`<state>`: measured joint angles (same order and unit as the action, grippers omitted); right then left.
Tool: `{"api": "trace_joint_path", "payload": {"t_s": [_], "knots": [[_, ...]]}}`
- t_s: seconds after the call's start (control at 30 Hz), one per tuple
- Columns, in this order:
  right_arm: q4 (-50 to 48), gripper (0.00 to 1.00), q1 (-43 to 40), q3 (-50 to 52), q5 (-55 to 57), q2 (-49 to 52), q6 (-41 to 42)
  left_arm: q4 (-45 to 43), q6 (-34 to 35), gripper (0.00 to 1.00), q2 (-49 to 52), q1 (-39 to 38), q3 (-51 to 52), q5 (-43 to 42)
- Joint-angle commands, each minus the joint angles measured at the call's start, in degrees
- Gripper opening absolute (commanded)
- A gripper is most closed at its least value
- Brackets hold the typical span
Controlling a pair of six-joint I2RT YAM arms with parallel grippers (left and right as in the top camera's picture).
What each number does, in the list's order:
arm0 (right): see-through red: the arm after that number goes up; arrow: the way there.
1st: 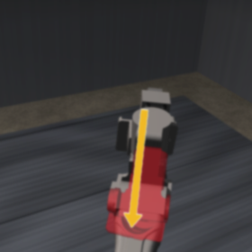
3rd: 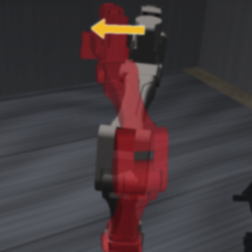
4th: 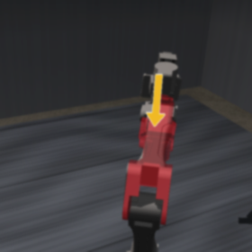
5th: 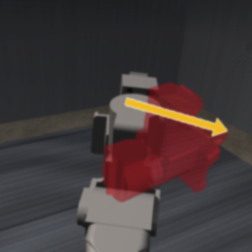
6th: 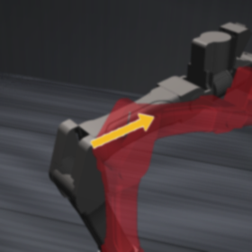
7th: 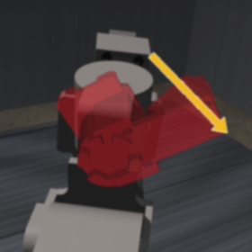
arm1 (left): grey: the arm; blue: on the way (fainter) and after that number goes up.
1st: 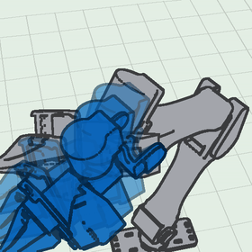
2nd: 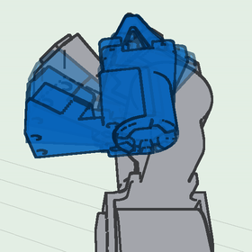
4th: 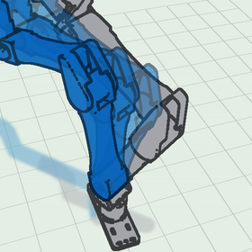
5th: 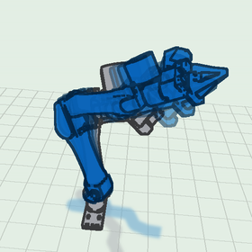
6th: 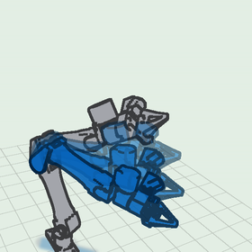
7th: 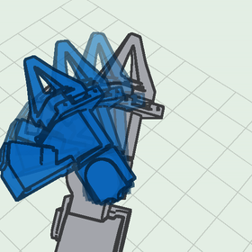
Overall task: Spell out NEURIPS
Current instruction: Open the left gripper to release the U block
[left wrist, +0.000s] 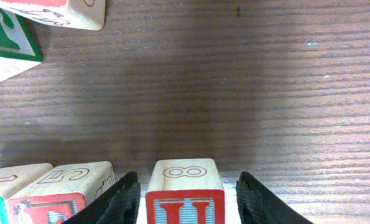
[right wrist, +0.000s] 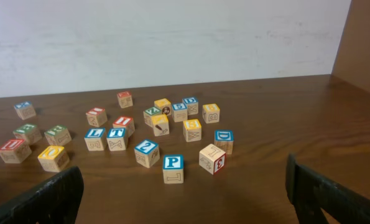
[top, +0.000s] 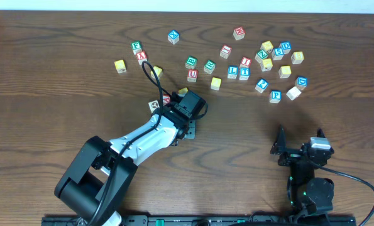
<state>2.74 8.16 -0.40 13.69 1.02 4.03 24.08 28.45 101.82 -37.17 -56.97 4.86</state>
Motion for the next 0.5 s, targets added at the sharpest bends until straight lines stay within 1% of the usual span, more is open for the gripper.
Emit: {"api": "trace_joint_path", "payload": {"t_s": [0.0,0.2,0.47], "knots": [[0.26,0.99,0.07,0.09,0.09,-0.13,-0.48,0.26,-0.37,0.5,-1.22,0.24,-1.9,0.09],[0.26,0.99,0.07,0.09,0.09,-0.13,-0.48,0.28,-0.37,0.5,-3.96,0.24,-2.97,-0.15],[0.26,0.99,0.07,0.09,0.09,-0.13,-0.48,0.31,-0.81,0.51,-10.32,0.24,-2.97,-1.44]]}}
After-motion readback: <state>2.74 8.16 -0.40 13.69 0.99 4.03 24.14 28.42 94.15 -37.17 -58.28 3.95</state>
